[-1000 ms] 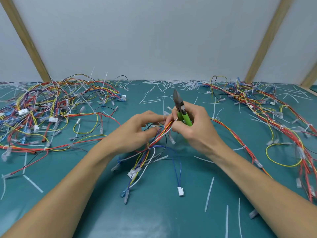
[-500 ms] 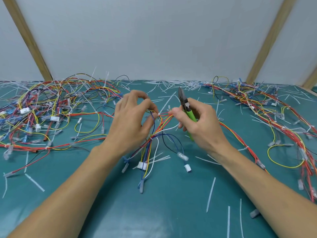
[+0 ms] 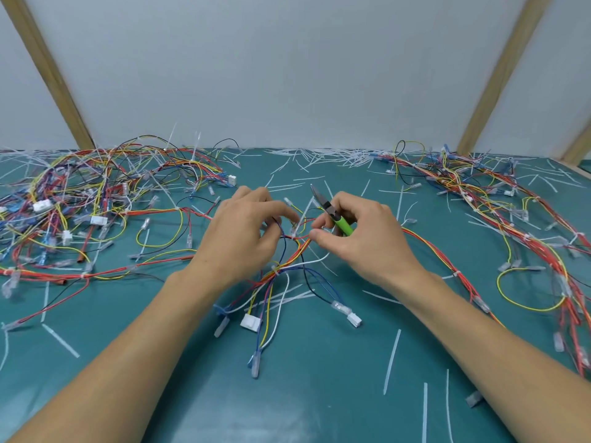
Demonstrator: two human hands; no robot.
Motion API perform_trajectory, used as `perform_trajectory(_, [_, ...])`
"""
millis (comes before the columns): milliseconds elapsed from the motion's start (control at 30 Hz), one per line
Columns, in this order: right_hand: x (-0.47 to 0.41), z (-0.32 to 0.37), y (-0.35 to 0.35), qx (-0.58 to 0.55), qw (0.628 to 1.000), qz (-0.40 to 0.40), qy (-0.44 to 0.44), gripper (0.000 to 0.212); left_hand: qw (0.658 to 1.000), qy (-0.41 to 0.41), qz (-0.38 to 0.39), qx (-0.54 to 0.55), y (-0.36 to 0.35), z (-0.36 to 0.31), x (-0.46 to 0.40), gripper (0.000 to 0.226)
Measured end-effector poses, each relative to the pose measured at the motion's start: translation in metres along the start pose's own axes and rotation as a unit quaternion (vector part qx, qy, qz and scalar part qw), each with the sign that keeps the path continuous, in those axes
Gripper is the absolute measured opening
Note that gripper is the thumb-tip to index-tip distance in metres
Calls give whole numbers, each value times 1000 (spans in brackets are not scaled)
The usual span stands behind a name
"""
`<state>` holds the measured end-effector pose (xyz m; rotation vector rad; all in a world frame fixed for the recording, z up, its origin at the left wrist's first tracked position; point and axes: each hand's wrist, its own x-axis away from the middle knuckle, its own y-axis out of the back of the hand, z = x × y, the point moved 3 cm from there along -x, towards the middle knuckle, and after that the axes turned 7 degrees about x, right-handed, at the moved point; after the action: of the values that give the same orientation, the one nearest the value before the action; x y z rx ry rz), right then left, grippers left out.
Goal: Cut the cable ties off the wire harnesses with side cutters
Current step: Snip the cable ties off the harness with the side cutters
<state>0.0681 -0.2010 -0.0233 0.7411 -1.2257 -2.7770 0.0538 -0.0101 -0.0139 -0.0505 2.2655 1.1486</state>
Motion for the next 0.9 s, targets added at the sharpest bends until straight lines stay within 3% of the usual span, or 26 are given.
perform_trajectory(133, [3, 3, -2, 34, 999, 25, 6, 29, 995, 46, 86, 3, -5, 8, 4, 12])
perform_trajectory(233, [3, 3, 0, 39, 999, 11, 13, 24, 987, 33, 142, -72, -9, 13, 6, 18])
perform_trajectory(400, [1, 2, 6, -12, 1000, -25, 9, 31, 994, 35, 91, -39, -6, 16, 2, 13])
perform_trajectory(567, [-2, 9, 20, 47, 998, -45, 18, 39, 992, 98, -8, 73, 3, 19, 0, 9])
perform_trajectory(767, [-6, 10, 33, 66, 996, -45, 44, 29, 971, 136, 17, 196, 1, 18, -3, 8])
perform_trajectory(900, [-7, 12, 30, 59, 995, -27, 73, 27, 965, 142, 29, 218, 1, 18, -4, 9])
